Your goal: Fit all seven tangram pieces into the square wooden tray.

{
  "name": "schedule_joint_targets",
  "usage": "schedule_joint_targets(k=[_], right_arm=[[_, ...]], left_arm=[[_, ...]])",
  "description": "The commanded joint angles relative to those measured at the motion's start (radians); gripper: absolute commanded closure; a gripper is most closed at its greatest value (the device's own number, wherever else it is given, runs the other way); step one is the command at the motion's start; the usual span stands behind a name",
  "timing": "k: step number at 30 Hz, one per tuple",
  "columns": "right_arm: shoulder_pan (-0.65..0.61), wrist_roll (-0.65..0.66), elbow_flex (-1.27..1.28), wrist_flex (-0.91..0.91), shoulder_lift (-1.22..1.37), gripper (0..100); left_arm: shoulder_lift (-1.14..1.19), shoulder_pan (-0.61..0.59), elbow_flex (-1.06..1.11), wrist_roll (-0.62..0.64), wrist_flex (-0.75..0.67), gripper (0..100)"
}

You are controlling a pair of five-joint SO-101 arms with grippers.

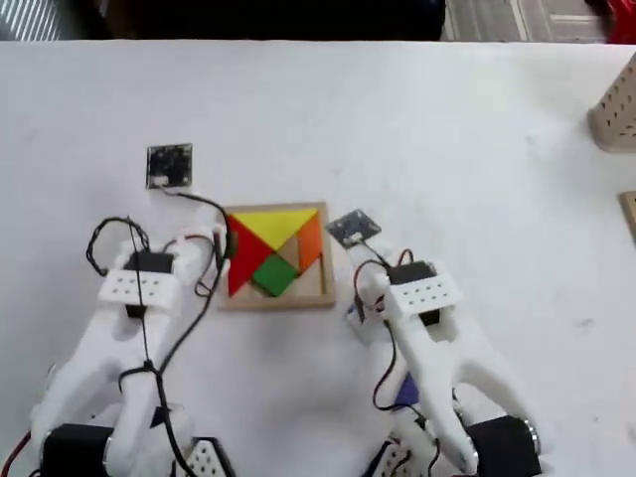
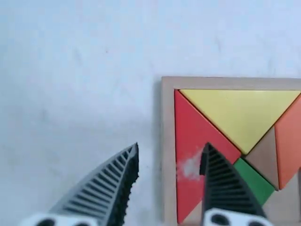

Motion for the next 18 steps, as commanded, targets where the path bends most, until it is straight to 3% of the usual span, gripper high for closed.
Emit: schedule_joint_targets(k=[1,5,12,18], right_arm=[[0.030,-0.002,-0.072,-0.008,-0.008,98.1],[0.082,-0.106,-0.123,-0.005,-0.008,97.0],[0.082,-0.199,-0.146,-0.019,-0.002,74.8],[0.084,-0.201,-0.144,-0.031,-0.002,77.4]], left_arm=[[-0.004,-0.010,-0.006,0.008,-0.026,78],[-0.004,-0.031,-0.006,0.012,-0.026,78],[-0.004,-0.030,-0.006,0.012,-0.026,78],[-0.004,-0.030,-0.006,0.011,-0.031,78]])
